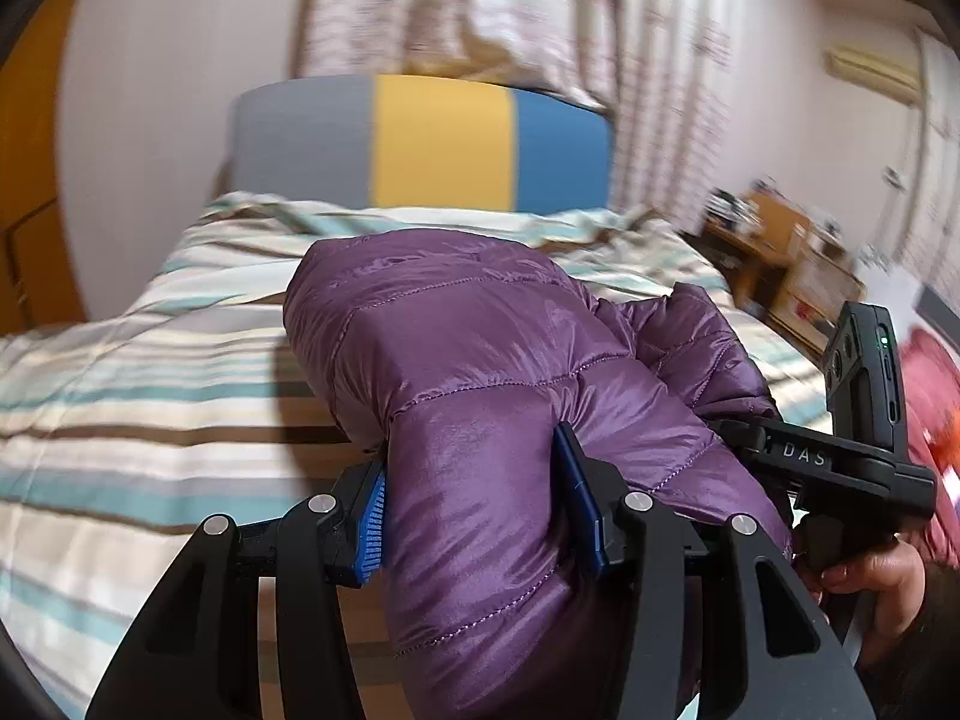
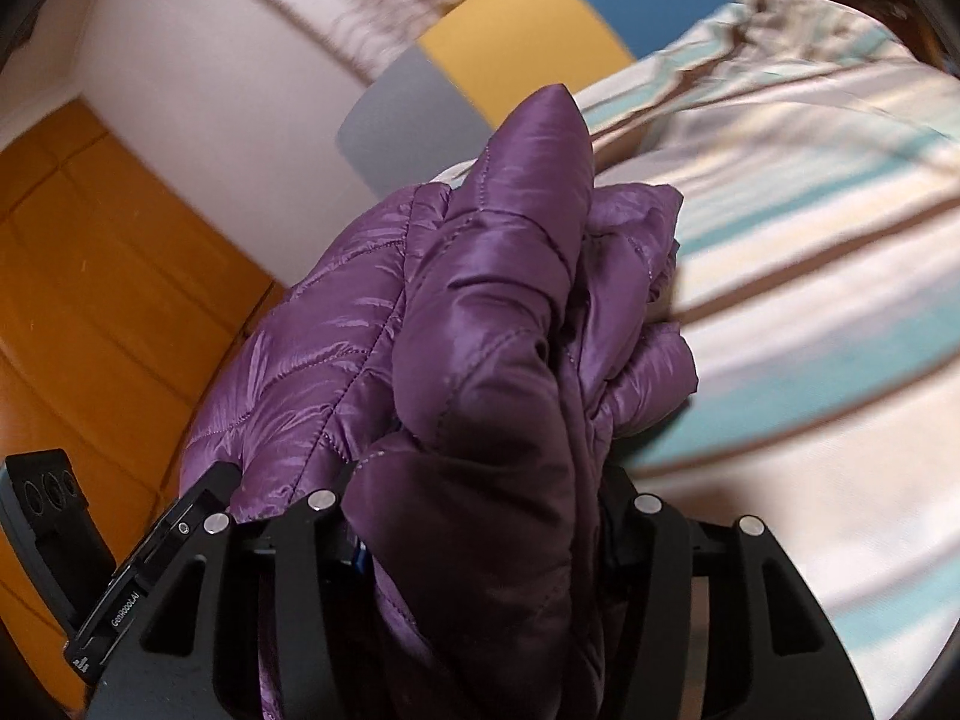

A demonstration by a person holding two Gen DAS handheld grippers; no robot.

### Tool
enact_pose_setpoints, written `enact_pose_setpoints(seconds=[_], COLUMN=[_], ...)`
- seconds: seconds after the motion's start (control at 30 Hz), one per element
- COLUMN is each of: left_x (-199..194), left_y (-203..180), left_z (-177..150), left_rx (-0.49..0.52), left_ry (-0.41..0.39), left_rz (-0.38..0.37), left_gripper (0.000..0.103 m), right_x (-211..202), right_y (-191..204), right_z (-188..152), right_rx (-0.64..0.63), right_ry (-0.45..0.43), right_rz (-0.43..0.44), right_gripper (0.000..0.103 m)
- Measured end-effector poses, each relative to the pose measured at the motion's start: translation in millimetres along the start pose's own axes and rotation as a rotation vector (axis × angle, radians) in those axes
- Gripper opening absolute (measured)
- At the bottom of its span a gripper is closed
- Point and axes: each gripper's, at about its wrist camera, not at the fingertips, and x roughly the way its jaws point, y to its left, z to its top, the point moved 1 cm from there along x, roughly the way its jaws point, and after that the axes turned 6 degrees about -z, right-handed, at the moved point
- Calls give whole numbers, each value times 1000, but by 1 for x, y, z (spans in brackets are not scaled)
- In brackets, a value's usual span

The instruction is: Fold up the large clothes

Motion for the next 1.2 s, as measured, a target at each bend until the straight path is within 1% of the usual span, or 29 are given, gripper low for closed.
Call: enact_pose_setpoints(seconds=[0.17, 0.3, 0.37, 0.4, 0.43, 0.47, 0.53, 0.57, 0.6, 0.63, 0.7, 0.73, 0.8, 0.87, 0.9, 0.97, 1.03, 1.1, 1.13, 1.17, 1.2], left_x=[-11, -12, -8, -6, -4, -2, 1, 2, 1, 1, -2, -5, -12, -17, -17, -12, -5, 2, 5, 8, 9], left_y=[59, 99, 111, 114, 116, 116, 117, 119, 120, 123, 131, 133, 136, 132, 131, 127, 125, 124, 122, 121, 121], left_z=[-6, -21, -32, -35, -40, -43, -45, -45, -47, -46, -46, -46, -46, -48, -49, -51, -51, -50, -50, -51, -51], left_rx=[-86, -140, -161, -161, -151, -136, -147, -166, -195, -210, -264, -289, -330, -328, -315, -272, -252, -217, -195, -187, -185], left_ry=[-8, 30, 50, 58, 60, 60, 61, 58, 55, 54, 60, 58, 45, 29, 28, 46, 75, 98, 107, 117, 122], left_rz=[115, 208, 248, 258, 272, 288, 280, 273, 272, 282, 289, 282, 281, 304, 318, 343, 363, 384, 397, 406, 409], left_gripper=[50, 50, 56, 61, 66, 68, 69, 69, 73, 80, 88, 91, 91, 92, 94, 94, 94, 95, 95, 95, 95], right_x=[57, 107, 117, 124, 127, 129, 133, 133, 133, 134, 129, 124, 113, 99, 95, 94, 99, 115, 117, 121, 124], right_y=[51, 81, 88, 92, 94, 93, 85, 83, 78, 81, 82, 85, 89, 94, 94, 94, 93, 86, 84, 79, 74], right_z=[4, -4, -12, -16, -18, -21, -19, -18, -18, -14, -12, -13, -18, -25, -29, -35, -38, -34, -35, -33, -32], right_rx=[-144, -224, -267, -305, -328, -348, -324, -307, -291, -287, -316, -340, -384, -439, -455, -469, -484, -482, -470, -449, -423], right_ry=[41, 108, 107, 98, 88, 78, 81, 85, 84, 78, 47, 26, -17, -78, -97, -96, -74, -19, 6, 33, 62], right_rz=[22, 26, 13, -14, -33, -55, -77, -85, -104, -125, -170, -196, -242, -307, -339, -374, -399, -410, -409, -402, -377], right_gripper=[52, 52, 54, 55, 60, 64, 69, 75, 78, 82, 84, 85, 86, 93, 94, 94, 94, 96, 100, 100, 100])
